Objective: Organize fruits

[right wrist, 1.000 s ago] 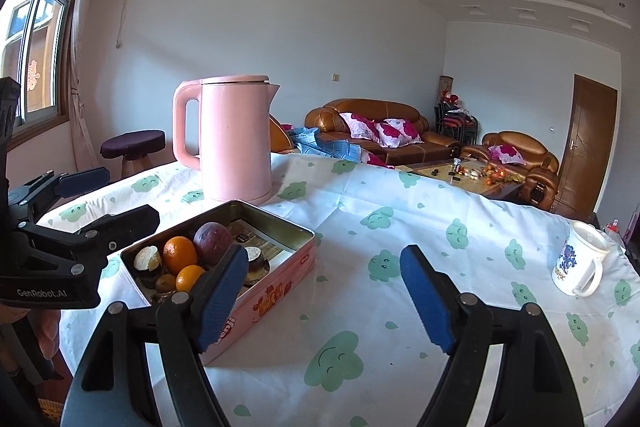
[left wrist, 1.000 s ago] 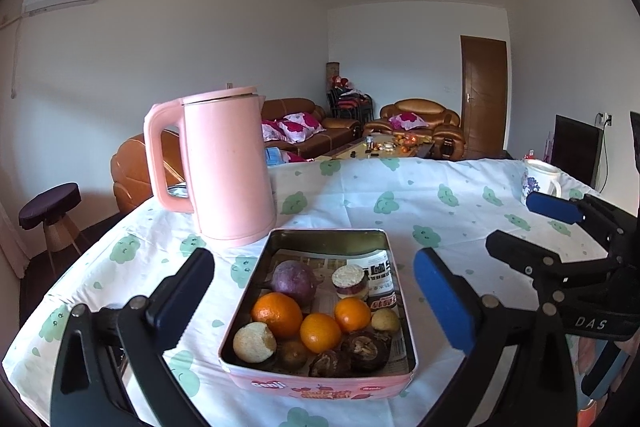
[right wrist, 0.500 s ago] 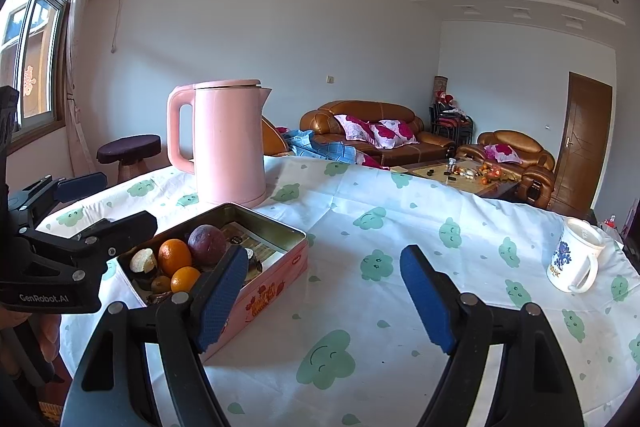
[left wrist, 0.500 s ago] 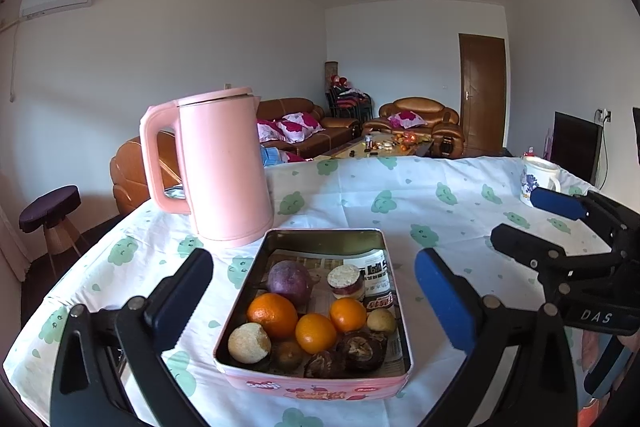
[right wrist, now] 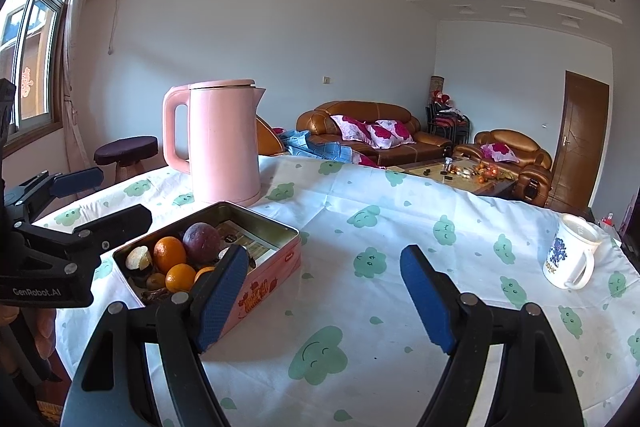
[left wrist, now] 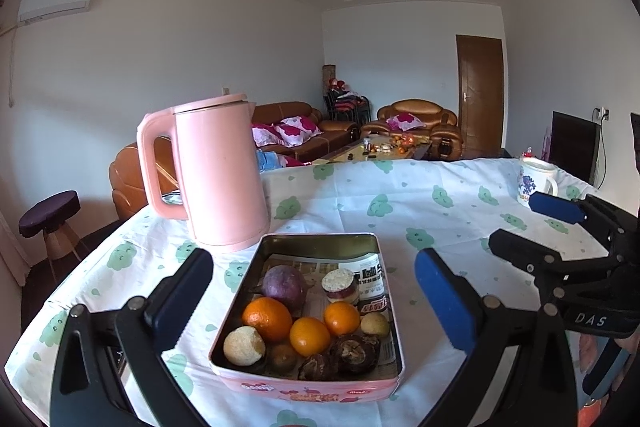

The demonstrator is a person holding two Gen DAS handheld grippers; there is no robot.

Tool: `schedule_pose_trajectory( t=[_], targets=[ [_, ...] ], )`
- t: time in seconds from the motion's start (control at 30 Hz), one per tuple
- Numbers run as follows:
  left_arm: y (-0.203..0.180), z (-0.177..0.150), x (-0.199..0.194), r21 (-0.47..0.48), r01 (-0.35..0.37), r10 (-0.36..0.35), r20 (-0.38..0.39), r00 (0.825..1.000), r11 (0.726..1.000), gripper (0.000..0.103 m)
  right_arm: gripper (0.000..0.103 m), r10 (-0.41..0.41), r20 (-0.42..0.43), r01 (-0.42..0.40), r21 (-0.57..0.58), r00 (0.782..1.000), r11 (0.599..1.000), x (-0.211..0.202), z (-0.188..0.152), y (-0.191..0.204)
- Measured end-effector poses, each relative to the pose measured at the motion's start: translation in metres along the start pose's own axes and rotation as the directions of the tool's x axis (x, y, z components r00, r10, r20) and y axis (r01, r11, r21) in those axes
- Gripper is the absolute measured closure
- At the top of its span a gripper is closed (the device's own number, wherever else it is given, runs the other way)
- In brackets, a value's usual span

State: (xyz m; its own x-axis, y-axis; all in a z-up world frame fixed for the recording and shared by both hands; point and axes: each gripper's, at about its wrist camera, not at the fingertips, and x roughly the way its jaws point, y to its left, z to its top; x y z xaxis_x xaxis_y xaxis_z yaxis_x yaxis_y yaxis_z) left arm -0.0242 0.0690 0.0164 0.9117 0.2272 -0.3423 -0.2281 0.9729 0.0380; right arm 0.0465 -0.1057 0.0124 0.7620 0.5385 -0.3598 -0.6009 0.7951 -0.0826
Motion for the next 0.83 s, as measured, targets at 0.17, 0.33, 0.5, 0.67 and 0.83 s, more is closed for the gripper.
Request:
schedule_pose_trajectory(
  t=[0.17, 0.33, 0.5, 0.67, 0.83],
  targets=[
    [-0.0005, 0.0009, -0.0001, -0.003, 0.003, -0.003, -0.002, 1.000, 1.000, 0.000, 0.023, -0.013, 0.009, 0.013, -0.004, 1.000, 1.000, -0.0024, -0.0002, -0.0014],
    [-0.0010, 0.0019, -0.0014, -0.007, 0.008, -0.008, 0.003, 1.000, 1.000, 0.000, 0.023, -0.017, 0.012, 0.017, -0.007, 1.000, 1.000, -0.0037, -0.0010, -0.0023],
    [-0.0013, 0.0021, -0.0007, -0.015, 0.010, -0.010, -0.003, 1.000, 1.000, 0.000, 0.023, -0.017, 0.003, 0.017, -0.007, 1.000, 1.000, -0.0017, -0.0041, -0.0030],
    [-0.0029, 0.0012, 0.0006, -0.009, 0.009, -0.009, -0.013, 1.000, 1.000, 0.000, 0.023, -0.015, -0.001, 0.015, -0.005, 1.000, 1.000, -0.0007, -0.0061, -0.0042],
    [-0.0041, -0.0014, 0.0036, -0.006, 0.012, -0.012, -0.022, 1.000, 1.000, 0.000, 0.023, -0.017, -0.005, 0.017, -0.006, 1.000, 1.000, 0.0002, -0.0072, -0.0055]
  ],
)
